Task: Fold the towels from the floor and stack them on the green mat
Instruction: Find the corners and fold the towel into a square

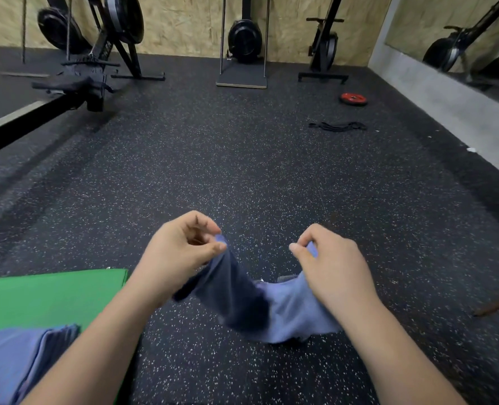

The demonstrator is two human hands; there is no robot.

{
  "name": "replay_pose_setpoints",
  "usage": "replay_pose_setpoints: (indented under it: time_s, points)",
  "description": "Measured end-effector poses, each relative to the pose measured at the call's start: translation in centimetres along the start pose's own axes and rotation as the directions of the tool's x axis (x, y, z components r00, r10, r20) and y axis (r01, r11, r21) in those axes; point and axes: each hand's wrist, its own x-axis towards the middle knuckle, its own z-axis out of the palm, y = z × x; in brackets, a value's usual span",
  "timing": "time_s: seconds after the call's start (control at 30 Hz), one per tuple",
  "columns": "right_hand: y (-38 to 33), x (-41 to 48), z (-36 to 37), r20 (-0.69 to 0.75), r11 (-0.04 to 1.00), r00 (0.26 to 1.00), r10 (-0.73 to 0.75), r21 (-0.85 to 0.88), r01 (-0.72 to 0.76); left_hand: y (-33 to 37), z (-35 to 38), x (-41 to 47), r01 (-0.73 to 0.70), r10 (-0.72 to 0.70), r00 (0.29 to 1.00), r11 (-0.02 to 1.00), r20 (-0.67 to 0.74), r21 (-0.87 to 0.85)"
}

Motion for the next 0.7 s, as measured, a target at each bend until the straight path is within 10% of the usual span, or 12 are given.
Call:
replay_pose_setpoints:
  time_s: [0.27,0.7]
  points:
    - [-1.4,-1.0,2.6,0.279,0.982,0.954,-0.111,0.176,0.063,-0.3,2.1,-1.3,-0.013,0.008,0.999,0.995,0.054,0.100]
    - [-3.2,-1.9,2.3,0.262,0.918,0.958,-0.115,0.397,0.001,0.9,5.0,-2.7,-0.033,0.034,0.999,0.999,-0.027,0.035]
